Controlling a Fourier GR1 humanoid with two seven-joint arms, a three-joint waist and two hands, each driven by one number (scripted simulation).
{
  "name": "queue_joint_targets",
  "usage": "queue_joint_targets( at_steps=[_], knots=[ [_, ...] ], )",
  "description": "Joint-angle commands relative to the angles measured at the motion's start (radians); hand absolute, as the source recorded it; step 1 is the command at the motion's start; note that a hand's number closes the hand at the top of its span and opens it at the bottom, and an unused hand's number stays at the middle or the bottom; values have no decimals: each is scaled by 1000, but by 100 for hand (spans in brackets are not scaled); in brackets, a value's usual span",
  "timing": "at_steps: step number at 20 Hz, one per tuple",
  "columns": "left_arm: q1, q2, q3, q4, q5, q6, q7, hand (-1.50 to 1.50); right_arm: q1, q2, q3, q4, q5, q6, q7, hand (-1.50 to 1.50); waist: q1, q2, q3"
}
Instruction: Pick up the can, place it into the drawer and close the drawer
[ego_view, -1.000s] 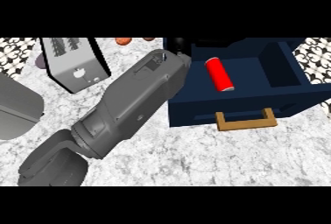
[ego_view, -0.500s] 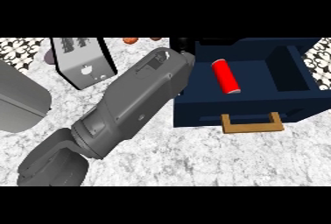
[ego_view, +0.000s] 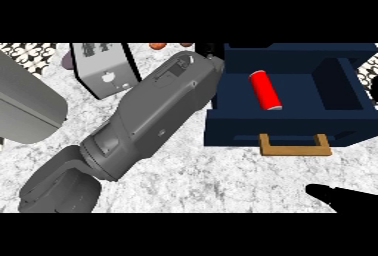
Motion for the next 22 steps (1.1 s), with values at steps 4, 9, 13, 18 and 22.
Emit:
queue_joint_targets(
  at_steps=[4,9,13,18,22],
  knots=[
    [50,36,2,-52,-43,20,39,-150,-146,-26,146,212,261,-107,-42,-150,13,-10,0],
    [55,88,-20,-111,-74,28,97,-150,-294,-32,219,442,417,-185,-49,-150,38,-12,-1],
    [66,135,0,-120,-83,21,131,-150,-381,-60,234,649,493,-249,-113,-150,33,-7,0],
    [86,195,4,-178,-107,15,161,-150,-441,-80,220,913,589,-402,-178,-150,37,-5,1],
    [130,242,-7,-284,-124,56,226,-150,-518,-21,224,1095,654,-508,-132,-150,45,-10,1]
  ],
)
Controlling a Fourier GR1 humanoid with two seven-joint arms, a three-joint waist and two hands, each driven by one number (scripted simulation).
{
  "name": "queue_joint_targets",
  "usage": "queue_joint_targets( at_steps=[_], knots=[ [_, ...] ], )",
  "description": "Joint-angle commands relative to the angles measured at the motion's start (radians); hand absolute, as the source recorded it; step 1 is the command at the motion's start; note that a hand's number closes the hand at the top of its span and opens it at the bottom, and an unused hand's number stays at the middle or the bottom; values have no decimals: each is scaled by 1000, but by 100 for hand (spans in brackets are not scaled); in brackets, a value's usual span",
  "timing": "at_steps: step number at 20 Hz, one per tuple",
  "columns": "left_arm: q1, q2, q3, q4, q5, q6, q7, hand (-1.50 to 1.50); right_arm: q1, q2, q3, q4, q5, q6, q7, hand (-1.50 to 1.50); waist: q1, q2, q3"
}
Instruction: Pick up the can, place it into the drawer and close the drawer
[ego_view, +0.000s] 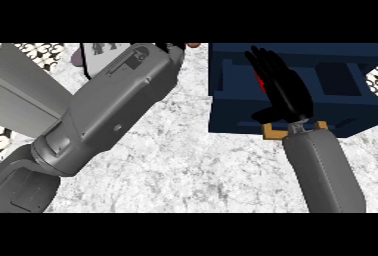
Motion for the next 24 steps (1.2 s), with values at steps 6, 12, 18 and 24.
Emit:
queue_joint_targets(
  at_steps=[6,12,18,24],
  knots=[
    [117,83,-9,-149,-53,5,46,-150,-163,23,-42,460,120,-273,-23,-150,9,5,1],
    [117,141,10,-225,-74,21,123,-150,-281,25,-89,620,154,-399,5,-150,2,6,1],
    [188,180,17,-316,-93,38,131,-150,-332,2,-140,772,158,-528,-23,-150,16,9,1],
    [174,243,30,-361,-95,-10,204,-150,-454,-30,-192,910,147,-602,-55,-150,29,19,2]
  ],
)
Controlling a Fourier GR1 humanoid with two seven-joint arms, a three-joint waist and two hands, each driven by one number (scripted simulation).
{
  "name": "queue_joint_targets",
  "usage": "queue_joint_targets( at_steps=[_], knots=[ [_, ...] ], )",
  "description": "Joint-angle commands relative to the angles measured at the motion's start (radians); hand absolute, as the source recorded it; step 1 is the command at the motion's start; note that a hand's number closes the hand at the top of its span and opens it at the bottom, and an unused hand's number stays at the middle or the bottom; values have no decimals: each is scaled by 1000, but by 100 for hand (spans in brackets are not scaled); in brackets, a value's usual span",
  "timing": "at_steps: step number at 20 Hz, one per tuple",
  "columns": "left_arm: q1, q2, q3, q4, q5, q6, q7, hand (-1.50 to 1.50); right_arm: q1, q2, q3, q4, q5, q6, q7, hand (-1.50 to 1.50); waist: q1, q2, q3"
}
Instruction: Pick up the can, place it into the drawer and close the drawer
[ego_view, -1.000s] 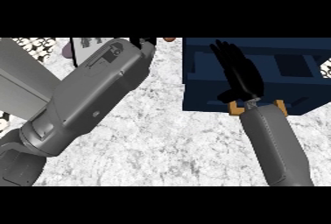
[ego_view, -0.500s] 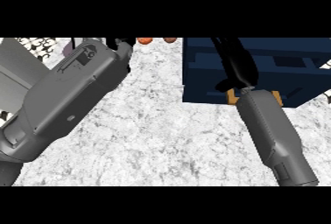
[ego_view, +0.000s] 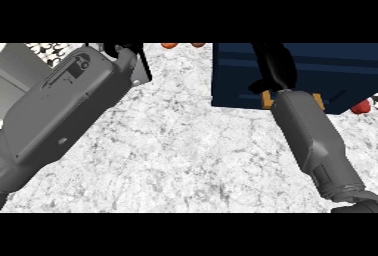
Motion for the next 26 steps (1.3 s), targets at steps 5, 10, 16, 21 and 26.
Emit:
queue_joint_targets(
  at_steps=[5,10,16,21,26],
  knots=[
    [2,32,-2,-61,-34,8,39,-150,-107,-47,-62,178,-2,-117,-1,-150,26,27,12],
    [64,56,11,-115,-35,-22,26,-150,-196,-81,-63,230,22,-98,38,-150,47,29,11],
    [36,73,2,-140,-42,-23,84,-150,-286,-80,-71,266,28,-69,97,-150,57,31,11],
    [54,74,10,-169,-53,6,83,-150,-293,-68,-142,296,-64,14,-49,-150,63,35,13],
    [54,84,12,-179,-49,-5,100,-150,-302,-26,-339,286,-284,118,-184,-150,51,29,18]
  ],
)
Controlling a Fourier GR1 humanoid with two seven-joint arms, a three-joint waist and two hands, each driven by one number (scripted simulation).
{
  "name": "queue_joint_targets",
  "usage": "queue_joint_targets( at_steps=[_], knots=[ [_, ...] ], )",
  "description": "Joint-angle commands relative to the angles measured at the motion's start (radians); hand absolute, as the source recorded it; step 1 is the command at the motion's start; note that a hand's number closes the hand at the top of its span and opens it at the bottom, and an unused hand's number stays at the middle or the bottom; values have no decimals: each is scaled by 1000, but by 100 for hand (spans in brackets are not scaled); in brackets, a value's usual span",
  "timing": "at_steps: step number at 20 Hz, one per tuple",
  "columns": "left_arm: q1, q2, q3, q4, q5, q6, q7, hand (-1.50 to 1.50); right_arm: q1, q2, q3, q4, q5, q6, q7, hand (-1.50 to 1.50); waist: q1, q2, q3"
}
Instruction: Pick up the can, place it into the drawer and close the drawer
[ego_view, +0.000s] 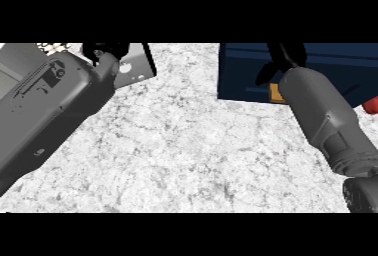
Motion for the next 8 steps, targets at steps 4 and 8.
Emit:
queue_joint_targets(
  at_steps=[4,8],
  knots=[
    [15,22,-2,-37,-2,3,30,-150,-69,37,-253,-33,-276,115,-99,-150,24,-14,-5],
    [43,18,-10,-70,-19,31,28,-150,-77,55,-268,-26,-287,112,-118,-150,25,-15,-9]
  ],
)
